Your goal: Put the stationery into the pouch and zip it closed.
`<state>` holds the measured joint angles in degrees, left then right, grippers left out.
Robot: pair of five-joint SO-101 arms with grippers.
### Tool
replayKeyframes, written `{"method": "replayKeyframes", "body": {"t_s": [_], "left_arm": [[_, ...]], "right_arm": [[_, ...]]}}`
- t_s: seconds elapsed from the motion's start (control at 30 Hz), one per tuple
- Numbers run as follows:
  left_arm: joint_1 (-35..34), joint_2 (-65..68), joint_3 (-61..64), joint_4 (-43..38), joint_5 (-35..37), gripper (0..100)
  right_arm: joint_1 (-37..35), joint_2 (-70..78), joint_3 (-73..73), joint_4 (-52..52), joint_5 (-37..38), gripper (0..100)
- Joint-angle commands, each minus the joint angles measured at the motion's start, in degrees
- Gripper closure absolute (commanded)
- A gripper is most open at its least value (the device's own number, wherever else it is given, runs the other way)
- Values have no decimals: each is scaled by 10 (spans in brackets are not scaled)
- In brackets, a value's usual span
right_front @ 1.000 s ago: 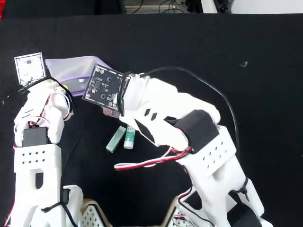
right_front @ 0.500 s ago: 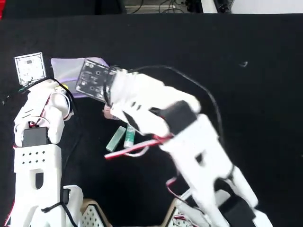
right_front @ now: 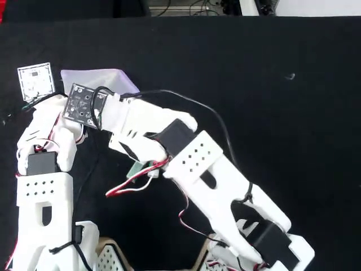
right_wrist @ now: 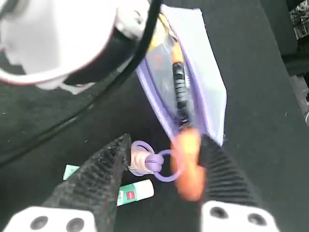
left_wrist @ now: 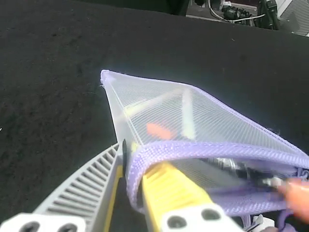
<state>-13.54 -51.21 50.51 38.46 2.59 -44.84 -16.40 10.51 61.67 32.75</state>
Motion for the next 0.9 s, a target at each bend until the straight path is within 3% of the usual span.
{"method": "replayKeyframes", "body": {"t_s": [0.0,0.3,0.47,0.57,0.7,0.87], "left_arm": [[7,-18,-10,-12,4,971],[3,-20,-12,-15,3,971],[-47,-20,-29,-13,5,971],[-87,-20,-41,-12,6,971],[-138,-17,-53,-17,6,971],[-199,-15,-75,-12,4,971]], "right_arm": [[-4,-41,-28,12,-6,741],[-4,-208,-3,154,-3,740],[10,-215,131,124,-41,743],[48,-215,213,39,-109,744],[112,-215,283,-77,-258,744],[130,-196,342,-171,-416,744]]}}
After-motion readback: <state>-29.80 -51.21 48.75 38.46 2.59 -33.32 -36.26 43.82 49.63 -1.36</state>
